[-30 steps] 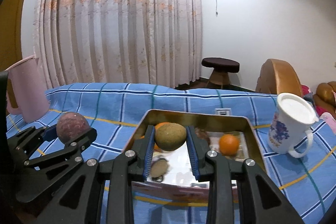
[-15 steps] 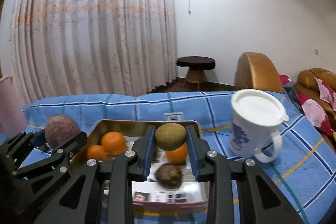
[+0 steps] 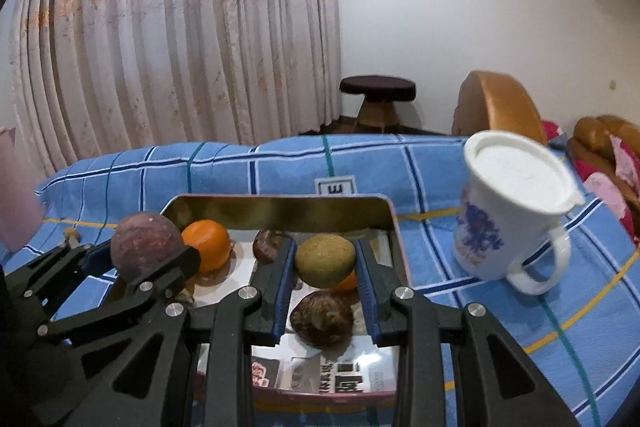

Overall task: Organize fruits
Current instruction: 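Lower both fruits into the tin box and open both tools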

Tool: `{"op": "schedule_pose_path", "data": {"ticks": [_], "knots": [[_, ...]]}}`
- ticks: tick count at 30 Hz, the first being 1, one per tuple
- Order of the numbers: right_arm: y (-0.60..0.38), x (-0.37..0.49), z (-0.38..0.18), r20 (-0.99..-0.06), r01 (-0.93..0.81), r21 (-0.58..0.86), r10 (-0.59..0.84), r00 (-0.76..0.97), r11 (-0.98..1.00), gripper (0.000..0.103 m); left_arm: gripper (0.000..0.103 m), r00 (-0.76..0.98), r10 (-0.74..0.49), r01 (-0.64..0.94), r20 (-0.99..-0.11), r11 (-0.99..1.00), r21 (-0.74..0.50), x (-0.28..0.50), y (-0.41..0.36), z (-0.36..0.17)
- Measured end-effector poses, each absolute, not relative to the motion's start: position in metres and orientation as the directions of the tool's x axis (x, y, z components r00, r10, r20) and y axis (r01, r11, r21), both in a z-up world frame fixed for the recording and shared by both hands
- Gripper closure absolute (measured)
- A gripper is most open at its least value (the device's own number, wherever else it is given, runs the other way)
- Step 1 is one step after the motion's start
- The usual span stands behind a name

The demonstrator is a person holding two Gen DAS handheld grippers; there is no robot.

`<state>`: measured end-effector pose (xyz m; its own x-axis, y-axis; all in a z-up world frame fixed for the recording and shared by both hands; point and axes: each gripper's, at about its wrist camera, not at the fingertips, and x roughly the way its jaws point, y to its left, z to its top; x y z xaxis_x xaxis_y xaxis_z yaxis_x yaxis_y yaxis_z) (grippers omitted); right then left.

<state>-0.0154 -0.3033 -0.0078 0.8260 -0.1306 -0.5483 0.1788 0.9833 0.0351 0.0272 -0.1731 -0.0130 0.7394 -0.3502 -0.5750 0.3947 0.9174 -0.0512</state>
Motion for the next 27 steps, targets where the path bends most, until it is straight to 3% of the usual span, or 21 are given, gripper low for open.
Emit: {"op": "schedule_pose_path", "data": {"ticks": [5,12,19,27], "knots": [[-0.3,-0.011,-0.013,-0.572,0.15,0.048,-0.096,0.815,0.987,0.071,0.05,0.736,-0.333,0.384,-0.59,0.922,-0.043,0.028,-0.171,-0.015],[-0.311,-0.008,-0.018,-0.588,0.079,0.195,0.052,0.807,0.978,0.071,0.044,0.779,-0.303,0.369,-0.549,0.929,0.011,0.021,-0.166,-0.008],[-0.323,-0.009,-0.017,-0.553,0.04,0.342,0.166,0.817,0.939,0.071,0.005,0.818,-0.28,0.317,-0.503,0.948,-0.014,0.021,-0.151,0.003],[-0.323,-0.009,-0.02,-0.518,-0.019,0.464,0.289,0.805,0.885,0.056,0.0,0.842,-0.274,0.293,-0.465,0.956,-0.033,0.015,-0.135,0.011]]}}
